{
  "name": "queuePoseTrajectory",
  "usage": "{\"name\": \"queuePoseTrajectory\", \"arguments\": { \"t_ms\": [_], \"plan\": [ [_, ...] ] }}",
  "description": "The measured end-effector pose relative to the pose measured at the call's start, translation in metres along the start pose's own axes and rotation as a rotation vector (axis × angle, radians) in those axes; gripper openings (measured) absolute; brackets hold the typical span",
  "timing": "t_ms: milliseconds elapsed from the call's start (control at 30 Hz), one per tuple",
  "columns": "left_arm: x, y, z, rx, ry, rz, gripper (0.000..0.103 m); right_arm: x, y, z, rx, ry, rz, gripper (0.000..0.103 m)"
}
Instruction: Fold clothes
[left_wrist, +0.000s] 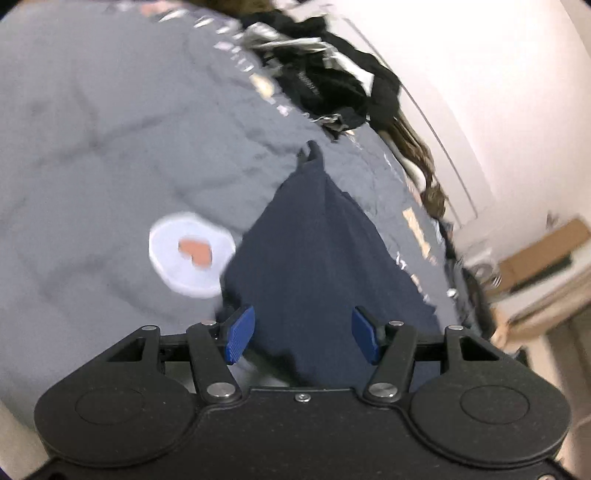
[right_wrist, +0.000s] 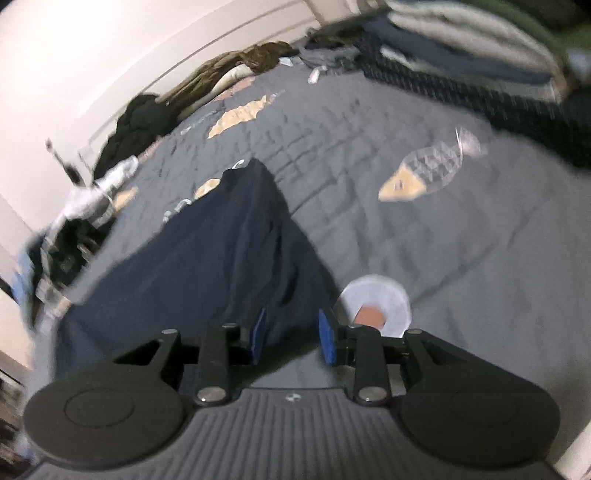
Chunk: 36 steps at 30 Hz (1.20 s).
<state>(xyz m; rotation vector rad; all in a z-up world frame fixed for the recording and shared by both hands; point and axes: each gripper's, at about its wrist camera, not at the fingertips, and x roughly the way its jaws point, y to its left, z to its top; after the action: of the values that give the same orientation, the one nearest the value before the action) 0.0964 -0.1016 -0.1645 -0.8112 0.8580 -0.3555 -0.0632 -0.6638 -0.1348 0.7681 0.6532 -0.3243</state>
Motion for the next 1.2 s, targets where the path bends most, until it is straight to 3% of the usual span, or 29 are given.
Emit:
{"name": "queuePoseTrajectory", "arguments": {
  "t_ms": [133, 300, 467, 633, 700, 733, 767, 800, 867, 1200],
  "plan": [
    [0.016, -0.001, -0.012, -0.022, 0.040, -0.014, 0.058, 0.007, -0.012, -0.009, 0.173, 0.064, 0.100, 0.036],
    [0.038, 0.005, -0.018, -0.078, 0.055, 0.001, 0.060, 0.034, -0.012, -0.019, 0.243, 0.120, 0.097, 0.039],
    [0.055, 0.010, -0.019, -0.088, 0.039, 0.009, 0.060, 0.051, -0.015, -0.020, 0.269, 0.075, 0.046, 0.039],
    [0.064, 0.012, -0.015, -0.124, -0.006, -0.016, 0.060, 0.060, -0.030, -0.017, 0.401, 0.033, 0.096, 0.039],
    [0.066, 0.010, -0.013, -0.124, -0.016, -0.019, 0.057, 0.060, -0.035, -0.018, 0.456, 0.013, 0.115, 0.036],
    [0.066, 0.011, -0.013, -0.125, -0.014, -0.013, 0.043, 0.059, -0.036, -0.017, 0.467, 0.001, 0.122, 0.030],
    [0.066, 0.011, -0.013, -0.126, -0.011, -0.006, 0.018, 0.057, -0.036, -0.017, 0.474, -0.012, 0.129, 0.020],
    [0.066, 0.011, -0.012, -0.127, -0.008, 0.000, 0.009, 0.054, -0.037, -0.017, 0.484, -0.028, 0.138, 0.015],
    [0.066, 0.011, -0.012, -0.128, -0.003, 0.013, 0.006, 0.049, -0.038, -0.017, 0.498, -0.048, 0.144, 0.012],
    [0.068, 0.012, -0.009, -0.136, 0.023, 0.078, 0.008, 0.043, -0.049, -0.019, 0.502, 0.017, 0.035, 0.010]
  ]
}}
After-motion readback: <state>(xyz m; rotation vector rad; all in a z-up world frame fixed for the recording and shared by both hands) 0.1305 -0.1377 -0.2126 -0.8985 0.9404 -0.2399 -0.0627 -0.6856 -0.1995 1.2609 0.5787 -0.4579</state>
